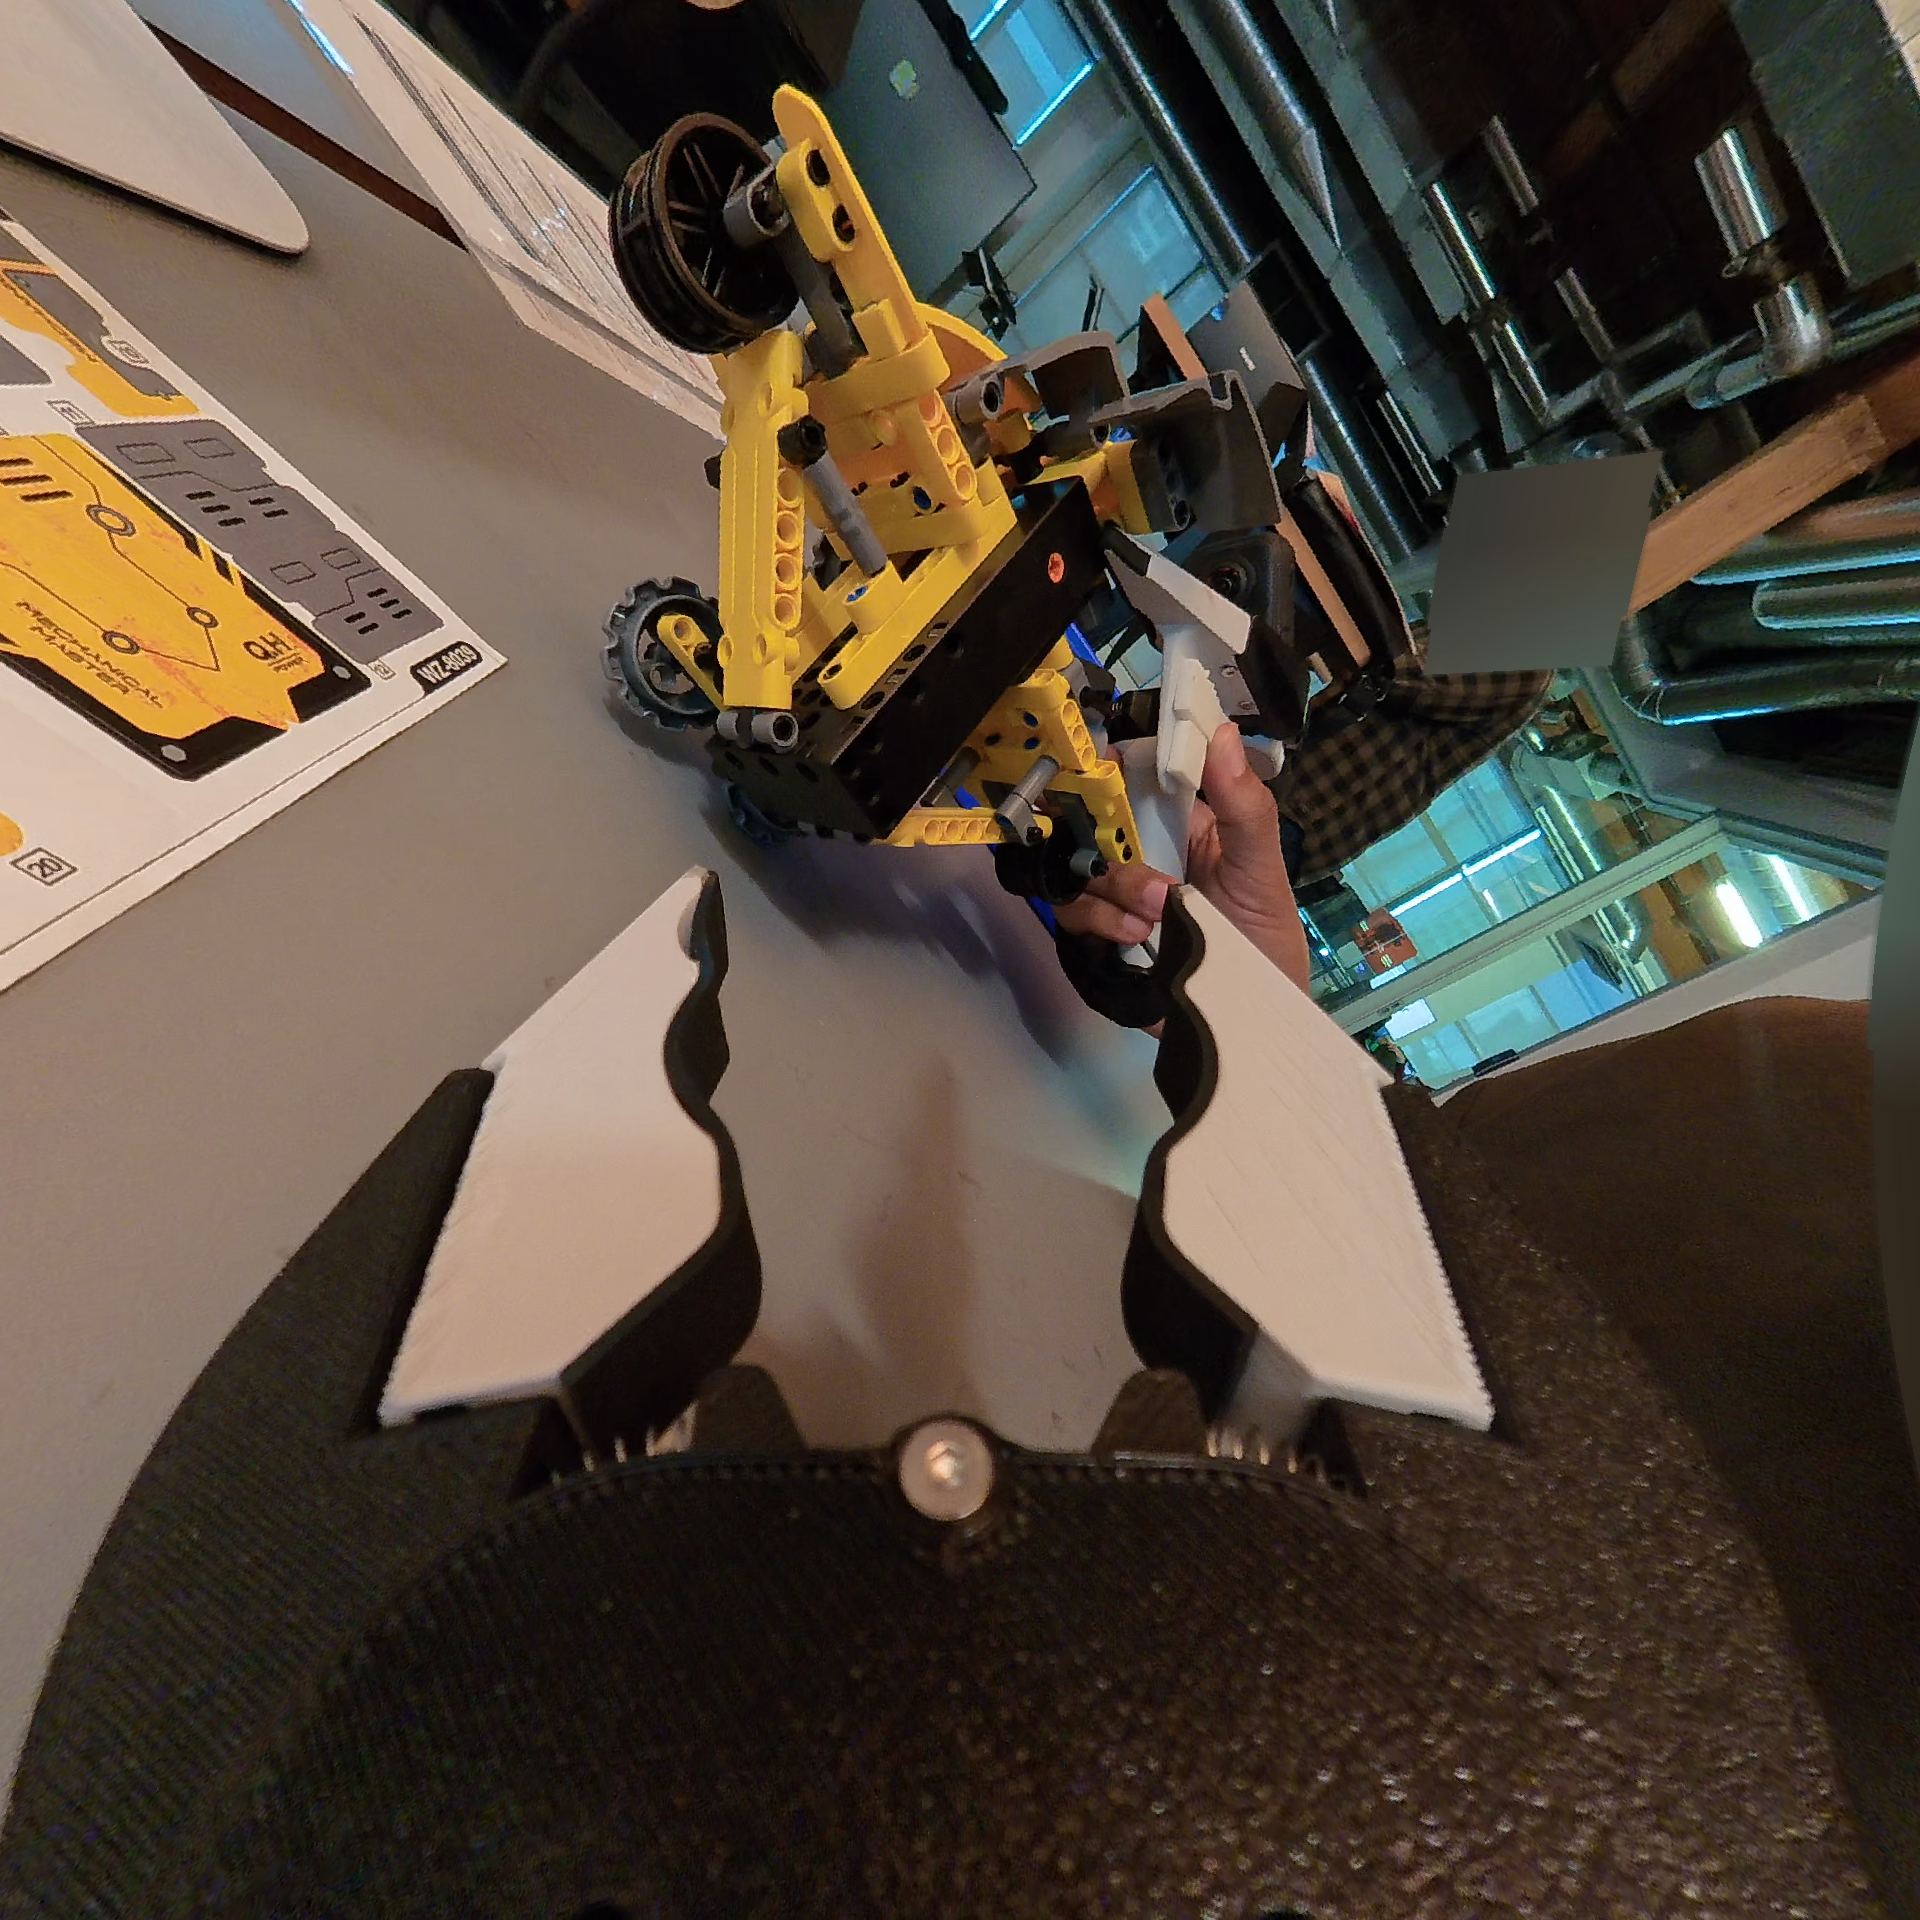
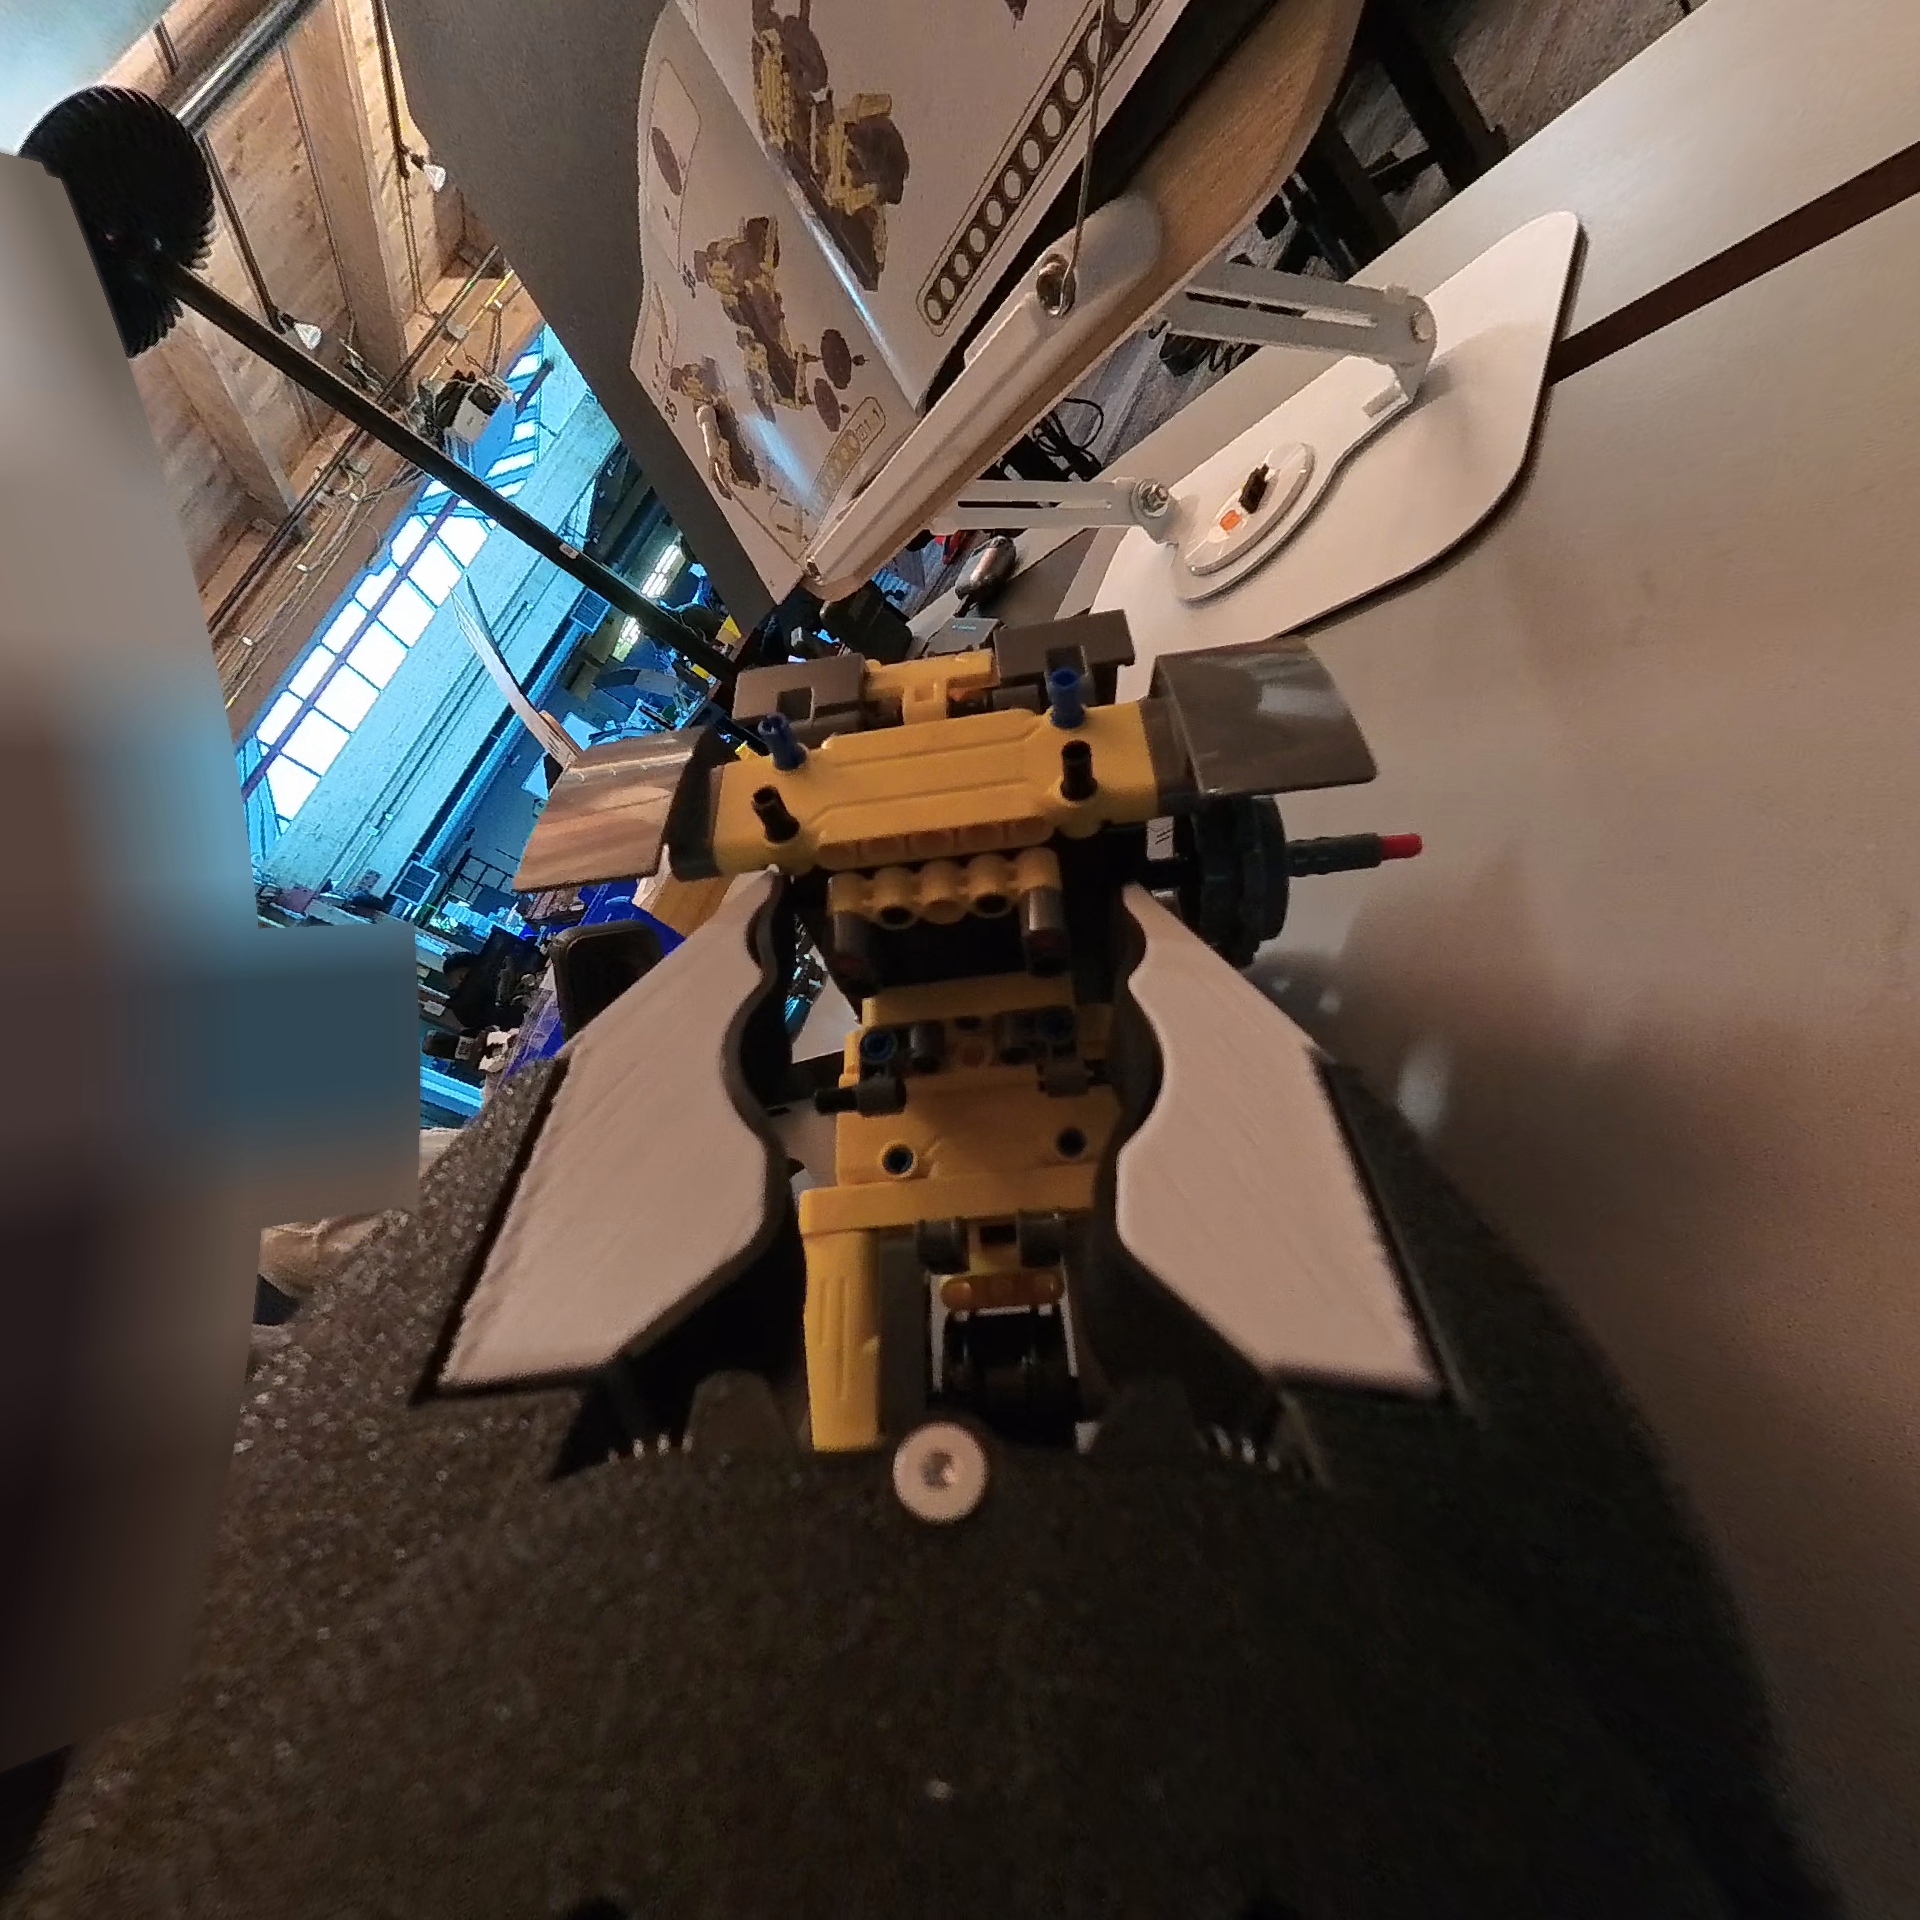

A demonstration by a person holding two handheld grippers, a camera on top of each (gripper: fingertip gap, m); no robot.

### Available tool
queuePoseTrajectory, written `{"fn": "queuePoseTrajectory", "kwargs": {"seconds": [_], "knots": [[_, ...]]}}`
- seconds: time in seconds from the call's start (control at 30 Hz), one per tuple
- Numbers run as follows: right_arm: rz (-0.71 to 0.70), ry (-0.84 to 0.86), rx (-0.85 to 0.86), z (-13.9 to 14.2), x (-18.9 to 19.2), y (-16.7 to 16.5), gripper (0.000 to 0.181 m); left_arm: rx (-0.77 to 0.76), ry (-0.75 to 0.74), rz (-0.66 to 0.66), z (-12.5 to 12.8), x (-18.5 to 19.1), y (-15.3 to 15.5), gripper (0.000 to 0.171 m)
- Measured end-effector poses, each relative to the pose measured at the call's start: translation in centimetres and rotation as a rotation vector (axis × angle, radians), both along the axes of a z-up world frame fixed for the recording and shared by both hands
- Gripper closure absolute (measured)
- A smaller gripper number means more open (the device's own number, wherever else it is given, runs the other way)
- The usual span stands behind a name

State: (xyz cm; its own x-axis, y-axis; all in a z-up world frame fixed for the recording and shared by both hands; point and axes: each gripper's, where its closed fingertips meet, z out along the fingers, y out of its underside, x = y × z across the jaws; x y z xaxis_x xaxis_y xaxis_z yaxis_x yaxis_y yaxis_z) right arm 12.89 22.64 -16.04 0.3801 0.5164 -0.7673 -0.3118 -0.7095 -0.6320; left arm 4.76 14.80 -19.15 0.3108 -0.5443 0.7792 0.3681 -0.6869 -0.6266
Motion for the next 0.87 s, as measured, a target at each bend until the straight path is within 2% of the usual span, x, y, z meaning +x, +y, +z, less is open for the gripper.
{"fn": "queuePoseTrajectory", "kwargs": {"seconds": [0.4, 0.87], "knots": [[0.106, -0.198, 0.173, 0.2, -2.2, -2.1, 0.123, 0.001, 0.001, 0.001, 0.0, 0.0, 0.0, 0.09], [0.218, -0.456, 0.386, -0.9, -5.1, -4.6, 0.122, 0.001, 0.002, 0.003, 0.0, 0.0, 0.0, 0.09]]}}
